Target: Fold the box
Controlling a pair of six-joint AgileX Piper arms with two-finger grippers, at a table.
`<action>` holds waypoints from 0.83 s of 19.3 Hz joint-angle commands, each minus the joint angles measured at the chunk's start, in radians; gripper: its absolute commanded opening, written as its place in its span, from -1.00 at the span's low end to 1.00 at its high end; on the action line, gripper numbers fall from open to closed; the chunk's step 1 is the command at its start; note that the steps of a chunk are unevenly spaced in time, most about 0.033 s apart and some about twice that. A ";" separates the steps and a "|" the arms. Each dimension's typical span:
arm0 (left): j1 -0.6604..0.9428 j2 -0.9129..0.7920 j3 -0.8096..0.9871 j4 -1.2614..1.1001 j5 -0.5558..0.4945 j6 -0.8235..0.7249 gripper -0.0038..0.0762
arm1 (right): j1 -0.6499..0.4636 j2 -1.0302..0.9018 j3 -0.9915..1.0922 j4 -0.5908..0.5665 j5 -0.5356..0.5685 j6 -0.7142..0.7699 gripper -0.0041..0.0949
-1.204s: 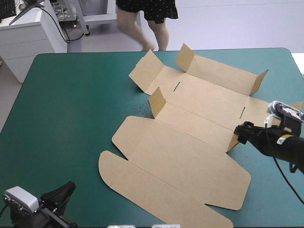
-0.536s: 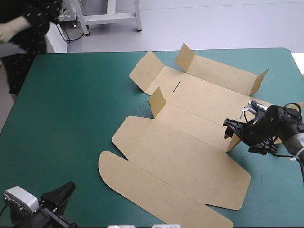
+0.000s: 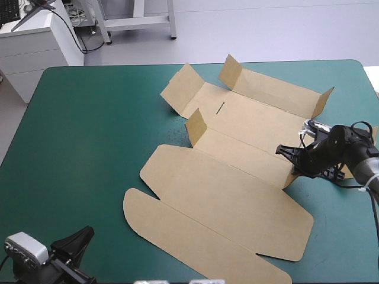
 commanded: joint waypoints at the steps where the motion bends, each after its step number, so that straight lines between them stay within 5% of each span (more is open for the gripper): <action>1: -0.003 -0.005 -0.024 -0.022 -0.078 -0.005 -0.92 | -0.006 -0.029 -0.060 0.031 0.015 -0.102 -0.92; 12: -0.003 -0.005 -0.024 -0.022 -0.078 -0.005 -0.92 | 0.187 0.322 -0.617 0.027 0.297 -0.655 -0.92; 16: -0.003 -0.005 -0.024 -0.022 -0.078 -0.005 -0.92 | 0.280 0.445 -0.825 0.026 0.345 -1.004 -0.92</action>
